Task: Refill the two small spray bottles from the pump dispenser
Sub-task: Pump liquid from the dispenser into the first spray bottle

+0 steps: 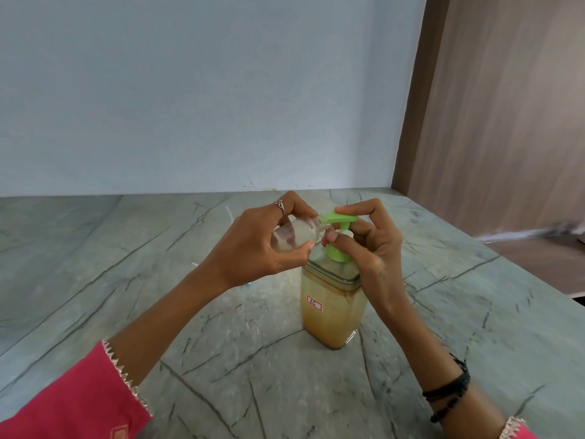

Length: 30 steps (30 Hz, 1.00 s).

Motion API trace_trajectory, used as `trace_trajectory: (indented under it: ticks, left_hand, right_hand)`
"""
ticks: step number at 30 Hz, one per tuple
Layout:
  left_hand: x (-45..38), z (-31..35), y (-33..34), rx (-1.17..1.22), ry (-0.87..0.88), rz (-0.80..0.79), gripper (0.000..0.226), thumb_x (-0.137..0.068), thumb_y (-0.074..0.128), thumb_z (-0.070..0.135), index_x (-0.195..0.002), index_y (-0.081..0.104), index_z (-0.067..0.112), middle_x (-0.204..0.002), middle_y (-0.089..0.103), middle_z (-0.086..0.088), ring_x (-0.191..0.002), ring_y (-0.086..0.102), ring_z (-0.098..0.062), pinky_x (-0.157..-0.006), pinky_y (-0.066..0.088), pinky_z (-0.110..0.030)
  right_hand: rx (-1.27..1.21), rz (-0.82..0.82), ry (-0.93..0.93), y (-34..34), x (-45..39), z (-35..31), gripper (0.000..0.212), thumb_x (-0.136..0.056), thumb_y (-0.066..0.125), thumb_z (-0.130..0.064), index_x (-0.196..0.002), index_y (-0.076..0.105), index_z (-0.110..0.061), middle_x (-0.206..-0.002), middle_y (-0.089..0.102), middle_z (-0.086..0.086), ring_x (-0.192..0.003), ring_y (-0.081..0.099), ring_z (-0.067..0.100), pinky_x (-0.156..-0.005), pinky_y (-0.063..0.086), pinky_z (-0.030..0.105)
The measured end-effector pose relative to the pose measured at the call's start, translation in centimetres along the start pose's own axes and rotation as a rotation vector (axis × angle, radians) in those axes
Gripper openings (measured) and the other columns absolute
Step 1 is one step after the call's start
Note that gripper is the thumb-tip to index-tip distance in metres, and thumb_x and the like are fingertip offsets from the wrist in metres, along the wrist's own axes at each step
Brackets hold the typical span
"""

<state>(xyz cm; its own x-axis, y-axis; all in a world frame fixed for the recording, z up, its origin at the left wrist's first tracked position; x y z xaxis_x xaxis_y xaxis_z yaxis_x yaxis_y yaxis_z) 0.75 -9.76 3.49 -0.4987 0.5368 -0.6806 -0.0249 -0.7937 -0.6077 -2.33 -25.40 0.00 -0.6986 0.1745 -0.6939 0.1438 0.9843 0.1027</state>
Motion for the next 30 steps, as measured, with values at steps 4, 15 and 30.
trace_trajectory:
  ticks: [4,15,30]
  left_hand:
    - [0.0,-0.02,-0.04,0.006,0.004,0.009,0.031,-0.071,0.06,0.042,-0.1,0.051,0.035,-0.101,0.059,0.015,-0.073,0.06,-0.013,-0.061,0.052,-0.035]
    - [-0.03,0.23,-0.06,0.004,0.014,0.008,0.031,-0.071,0.059,0.043,-0.1,0.051,0.035,-0.089,0.061,0.02,-0.076,0.061,-0.01,-0.061,0.053,-0.032]
    - [0.04,0.04,0.12,-0.018,0.006,0.005,0.031,-0.07,0.059,0.042,-0.099,0.05,0.037,-0.099,0.058,0.022,-0.073,0.06,-0.01,-0.06,0.052,-0.032]
  right_hand:
    - [0.069,-0.03,-0.041,0.0,0.09,-0.18,0.024,-0.079,0.067,-0.02,-0.1,0.058,-0.026,-0.084,0.073,0.008,-0.08,0.071,0.024,-0.071,0.056,0.038]
    - [0.151,-0.178,0.011,-0.34,0.18,-0.41,0.049,-0.068,0.078,-0.031,-0.108,0.052,-0.043,-0.097,0.073,-0.01,-0.091,0.07,0.013,-0.075,0.055,0.022]
    - [0.035,-0.009,0.031,-0.06,-0.26,-0.08,0.032,-0.07,0.072,-0.003,-0.083,0.062,-0.03,-0.079,0.071,0.018,-0.075,0.066,0.041,-0.065,0.054,0.048]
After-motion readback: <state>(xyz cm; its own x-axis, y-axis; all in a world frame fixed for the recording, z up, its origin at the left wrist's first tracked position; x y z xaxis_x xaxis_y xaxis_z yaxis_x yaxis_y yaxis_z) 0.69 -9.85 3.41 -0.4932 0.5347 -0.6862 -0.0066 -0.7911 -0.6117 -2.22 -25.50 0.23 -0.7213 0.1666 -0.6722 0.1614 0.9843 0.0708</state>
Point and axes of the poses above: each hand's wrist, its own x-axis away from the middle knuckle, its own y-axis out of the palm, z = x × y, the point moved 4 cm from there along -x, towards the middle knuckle
